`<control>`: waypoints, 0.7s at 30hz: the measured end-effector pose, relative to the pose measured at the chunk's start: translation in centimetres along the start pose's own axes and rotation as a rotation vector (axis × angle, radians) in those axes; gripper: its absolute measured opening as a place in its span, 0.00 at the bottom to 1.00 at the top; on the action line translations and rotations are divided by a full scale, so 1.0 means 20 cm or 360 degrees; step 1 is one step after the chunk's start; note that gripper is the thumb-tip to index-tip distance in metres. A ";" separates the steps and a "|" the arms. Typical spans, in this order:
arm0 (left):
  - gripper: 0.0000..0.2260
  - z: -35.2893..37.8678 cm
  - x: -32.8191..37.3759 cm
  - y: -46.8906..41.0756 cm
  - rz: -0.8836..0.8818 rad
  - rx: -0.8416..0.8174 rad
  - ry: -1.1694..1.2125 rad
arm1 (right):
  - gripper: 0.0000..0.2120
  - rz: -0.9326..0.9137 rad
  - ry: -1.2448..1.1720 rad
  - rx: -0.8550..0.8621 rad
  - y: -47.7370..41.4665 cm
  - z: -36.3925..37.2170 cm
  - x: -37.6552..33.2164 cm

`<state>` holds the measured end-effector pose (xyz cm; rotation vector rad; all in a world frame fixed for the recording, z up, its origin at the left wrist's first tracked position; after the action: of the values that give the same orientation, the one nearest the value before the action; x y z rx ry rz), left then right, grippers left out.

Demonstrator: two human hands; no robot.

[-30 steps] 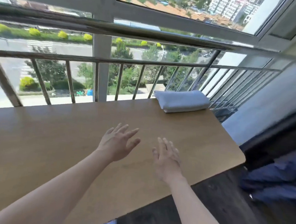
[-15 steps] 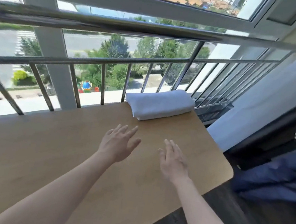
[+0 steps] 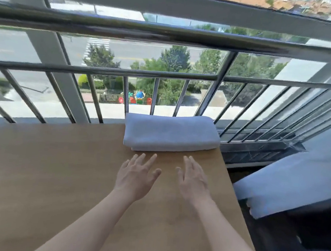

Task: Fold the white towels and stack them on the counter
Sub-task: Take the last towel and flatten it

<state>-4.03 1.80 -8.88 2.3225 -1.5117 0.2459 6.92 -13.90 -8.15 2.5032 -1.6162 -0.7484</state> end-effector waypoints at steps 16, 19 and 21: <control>0.30 -0.01 -0.05 -0.50 0.0114 0.0112 -0.0198 | 0.27 -0.0126 0.0221 0.0107 -0.48 -0.13 -0.06; 0.32 0.01 -0.05 -0.59 0.0107 0.0108 -0.0212 | 0.27 -0.0144 0.0318 0.0092 -0.55 -0.14 -0.04; 0.34 0.03 -0.06 -0.64 0.0085 0.0106 -0.0198 | 0.28 -0.0162 0.0333 0.0058 -0.62 -0.15 -0.03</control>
<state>7.07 7.28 -12.36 2.3911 -1.6497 0.1708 18.37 -8.53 -9.25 2.6039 -1.4559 -0.4507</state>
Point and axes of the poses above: each hand's wrist, its own y-axis away from the middle knuckle, its own z-axis out of the palm, x = y × z, the point moved 5 cm from there along -y, towards the middle knuckle, and after that the axes turned 6 degrees about z, right-handed, at the moved point
